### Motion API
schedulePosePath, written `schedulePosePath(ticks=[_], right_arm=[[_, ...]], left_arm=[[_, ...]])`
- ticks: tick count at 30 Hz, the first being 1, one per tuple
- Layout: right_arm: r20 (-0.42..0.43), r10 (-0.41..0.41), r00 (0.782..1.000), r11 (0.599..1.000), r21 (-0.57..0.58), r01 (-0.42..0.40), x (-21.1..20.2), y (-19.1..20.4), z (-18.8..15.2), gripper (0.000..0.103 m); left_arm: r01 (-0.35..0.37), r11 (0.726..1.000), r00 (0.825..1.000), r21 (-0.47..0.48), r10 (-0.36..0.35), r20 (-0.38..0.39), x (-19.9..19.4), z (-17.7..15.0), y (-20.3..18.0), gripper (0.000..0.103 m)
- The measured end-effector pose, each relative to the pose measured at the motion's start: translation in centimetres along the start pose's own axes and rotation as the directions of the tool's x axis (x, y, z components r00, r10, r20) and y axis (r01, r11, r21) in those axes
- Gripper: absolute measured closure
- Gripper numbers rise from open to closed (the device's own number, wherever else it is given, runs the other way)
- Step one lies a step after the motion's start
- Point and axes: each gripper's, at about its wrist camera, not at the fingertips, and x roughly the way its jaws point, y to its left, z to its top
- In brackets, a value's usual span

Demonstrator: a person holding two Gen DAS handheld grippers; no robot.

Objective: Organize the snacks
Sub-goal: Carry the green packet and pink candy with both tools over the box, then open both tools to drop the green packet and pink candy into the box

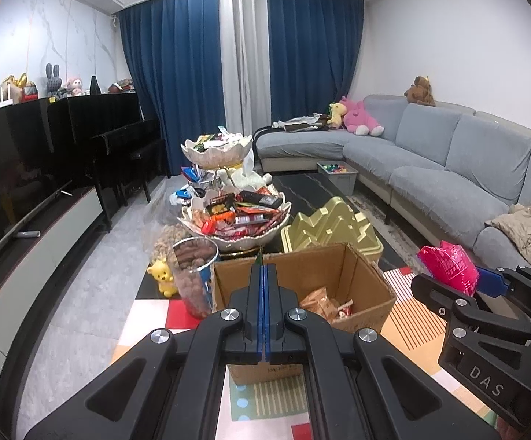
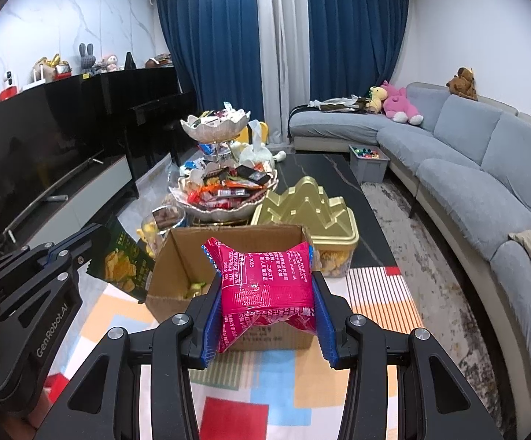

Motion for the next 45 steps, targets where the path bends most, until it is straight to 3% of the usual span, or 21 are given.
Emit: schedulePosePath(ticks=[21,45], right_arm=[[-0.005,0.008,1.000,1.000,-0.007,-0.008,5.4,-0.6,3.7,0.058],[-0.106,0.034,0.994,0.999,-0.014,-0.036,12.2,0.1,3.7,0.057]], left_arm=[[-0.001,1.000,1.000,-0.003,0.001,-0.008,6.1,3.3,0.8,0.101],[0.001,1.000,0.997,-0.023,-0.003,-0.071,11.7,1.9,1.9,0.101]])
